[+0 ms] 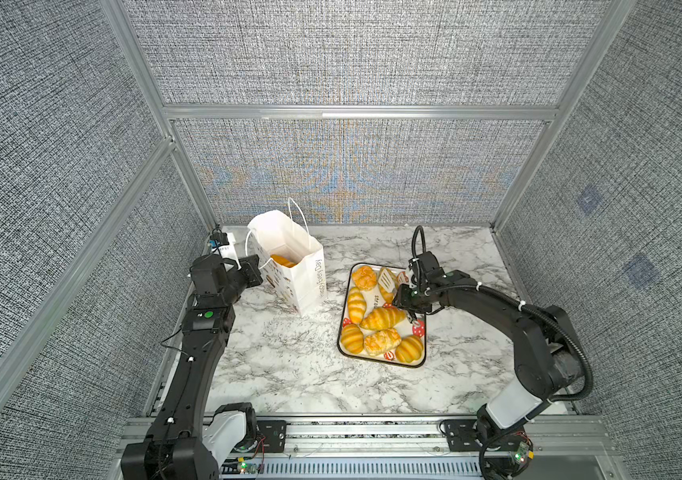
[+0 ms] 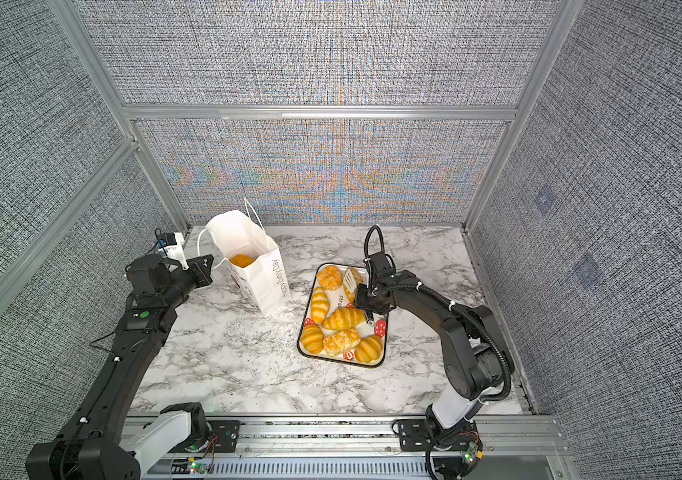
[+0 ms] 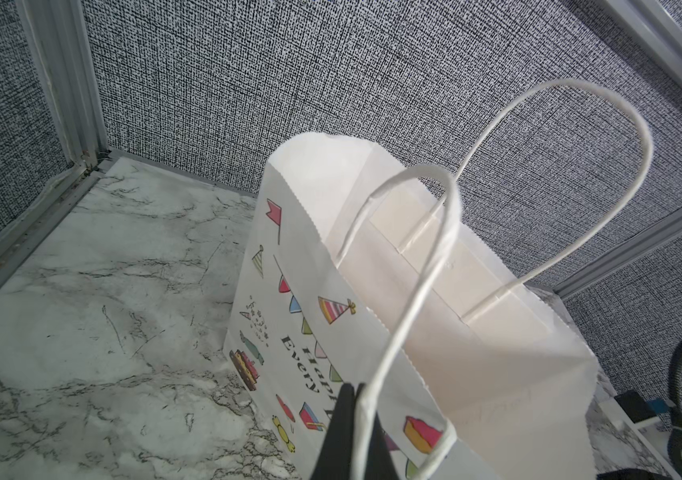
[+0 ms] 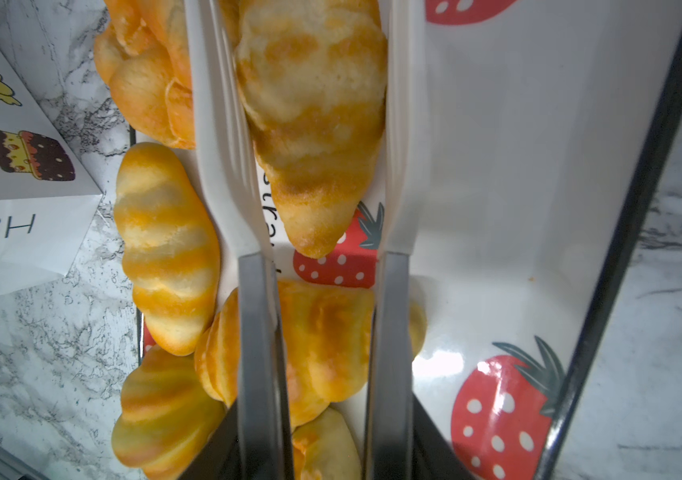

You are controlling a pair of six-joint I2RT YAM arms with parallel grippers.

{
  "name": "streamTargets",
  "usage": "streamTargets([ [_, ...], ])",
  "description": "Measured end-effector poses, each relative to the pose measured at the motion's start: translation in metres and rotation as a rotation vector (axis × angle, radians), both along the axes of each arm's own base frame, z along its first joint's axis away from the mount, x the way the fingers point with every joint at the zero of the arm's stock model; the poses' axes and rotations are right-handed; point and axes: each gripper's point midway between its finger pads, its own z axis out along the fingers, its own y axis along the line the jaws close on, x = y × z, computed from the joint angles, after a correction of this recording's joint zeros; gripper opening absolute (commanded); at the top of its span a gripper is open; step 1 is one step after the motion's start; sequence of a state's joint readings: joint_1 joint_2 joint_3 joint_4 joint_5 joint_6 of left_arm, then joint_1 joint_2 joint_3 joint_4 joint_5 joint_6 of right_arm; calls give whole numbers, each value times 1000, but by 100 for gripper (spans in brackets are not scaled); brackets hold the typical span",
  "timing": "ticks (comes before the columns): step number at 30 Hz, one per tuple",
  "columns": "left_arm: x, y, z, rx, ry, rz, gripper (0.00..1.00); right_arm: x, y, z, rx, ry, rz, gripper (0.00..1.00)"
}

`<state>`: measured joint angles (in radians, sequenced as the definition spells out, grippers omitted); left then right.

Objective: Place the fake bread into the paper bag
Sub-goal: 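Lower the tongs onto a croissant on the tray and close them, then lift the croissant with the tongs toward the bag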

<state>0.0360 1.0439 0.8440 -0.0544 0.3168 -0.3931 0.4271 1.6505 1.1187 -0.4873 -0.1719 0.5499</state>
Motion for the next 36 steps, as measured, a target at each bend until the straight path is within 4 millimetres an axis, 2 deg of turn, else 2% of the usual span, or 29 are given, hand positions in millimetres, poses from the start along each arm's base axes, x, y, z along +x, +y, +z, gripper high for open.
streamTargets([
  [10,0,0,0,0,0,0,0,-1,-3,19,11,-49,-5,38],
  [16,0,0,0,0,0,0,0,-10,-7,33,28,-85,-6,38],
  [24,0,0,-1,0,1,0,0,-7,2,70,114,-197,15,37],
  [36,0,0,0,0,1,0,0,-20,28,134,270,-385,123,38],
])
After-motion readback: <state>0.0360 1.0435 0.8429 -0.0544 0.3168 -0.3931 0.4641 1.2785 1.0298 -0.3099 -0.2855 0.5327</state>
